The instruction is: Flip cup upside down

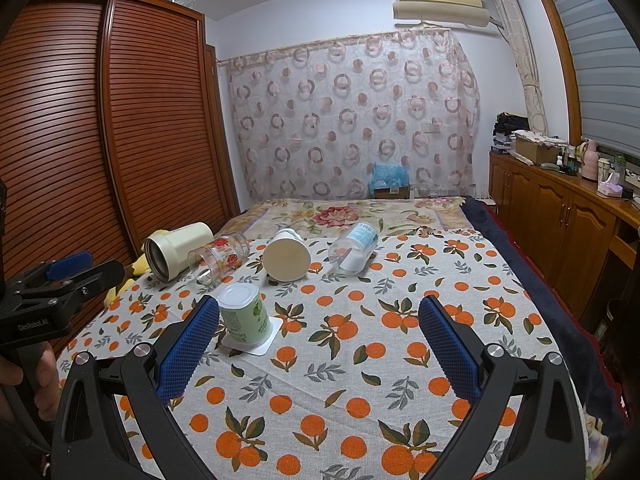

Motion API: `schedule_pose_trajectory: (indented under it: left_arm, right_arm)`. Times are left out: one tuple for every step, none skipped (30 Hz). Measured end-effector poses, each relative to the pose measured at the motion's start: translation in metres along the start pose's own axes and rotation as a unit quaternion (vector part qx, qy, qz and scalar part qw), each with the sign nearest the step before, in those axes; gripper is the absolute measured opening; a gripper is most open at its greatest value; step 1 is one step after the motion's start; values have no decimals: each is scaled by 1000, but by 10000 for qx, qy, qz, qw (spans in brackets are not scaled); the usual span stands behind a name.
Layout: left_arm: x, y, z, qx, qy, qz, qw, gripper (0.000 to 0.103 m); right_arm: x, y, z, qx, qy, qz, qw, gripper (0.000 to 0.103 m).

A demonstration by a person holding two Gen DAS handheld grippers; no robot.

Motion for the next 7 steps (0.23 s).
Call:
schedule_pose_trajectory:
  left_arm:
    - [0,0,0,2,1,1,10000,95]
    - [0,0,0,2,2,1,10000,95]
    - [0,0,0,5,0,-3,10000,95]
    - [1,-1,0,7,0,-3,10000,95]
    - [1,-1,0,1,0,1,10000,95]
    - [0,0,0,-6,-3,6,10000,95]
    - [1,-1,0,-1,-3,5,10000,95]
  right_arm:
    - [0,0,-1,1,-2,1,10000,100]
    - [0,0,0,3,-3,-3,10000,100]
    - [0,0,0,2,-1,-2,10000,100]
    - [0,0,0,1,-6,-1,10000,100]
    - [0,0,0,3,-5,-3,10000,100]
    - [0,0,-1,2,-7,-4,10000,100]
    - [0,0,-1,1,-7,-3,10000,100]
Point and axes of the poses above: each gripper's, at about its wrist camera, not at the fingertips, and z roughly the way its jaws point, y to its left, x to its underside, the point moved 9 cm from there along z, roughly the way its jaws point, and after that the axes turned 14 degrees about -x, right-handed, at the moved point
